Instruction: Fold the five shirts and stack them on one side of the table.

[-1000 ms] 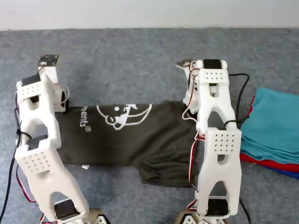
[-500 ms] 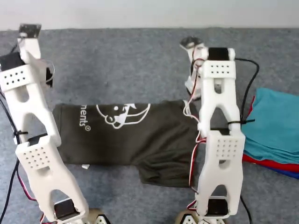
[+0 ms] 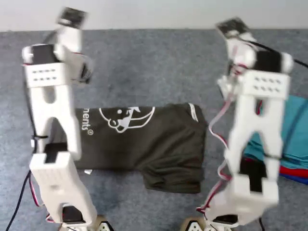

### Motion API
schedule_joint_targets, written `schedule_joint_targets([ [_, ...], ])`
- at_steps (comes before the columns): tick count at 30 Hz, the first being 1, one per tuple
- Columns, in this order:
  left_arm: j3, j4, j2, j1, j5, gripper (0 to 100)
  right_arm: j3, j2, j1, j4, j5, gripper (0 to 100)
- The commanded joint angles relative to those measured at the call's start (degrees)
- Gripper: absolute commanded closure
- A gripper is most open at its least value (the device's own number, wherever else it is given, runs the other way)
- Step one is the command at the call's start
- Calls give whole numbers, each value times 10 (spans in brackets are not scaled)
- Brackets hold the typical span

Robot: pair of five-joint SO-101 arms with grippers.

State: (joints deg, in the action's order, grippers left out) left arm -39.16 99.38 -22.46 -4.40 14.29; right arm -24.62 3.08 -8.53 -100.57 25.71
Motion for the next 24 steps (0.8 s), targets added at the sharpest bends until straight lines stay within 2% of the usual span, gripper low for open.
schedule_joint_targets([
  [1,125,9,106,83,5,878,90,-134,-73,-22,0,987],
  [8,316,-46,188,240,-26,878,185,-234,-215,-22,44,987],
  [15,415,-106,142,407,-33,878,213,-250,-307,-22,45,987],
  [24,416,-120,51,505,-32,878,213,-251,-349,-22,80,987],
])
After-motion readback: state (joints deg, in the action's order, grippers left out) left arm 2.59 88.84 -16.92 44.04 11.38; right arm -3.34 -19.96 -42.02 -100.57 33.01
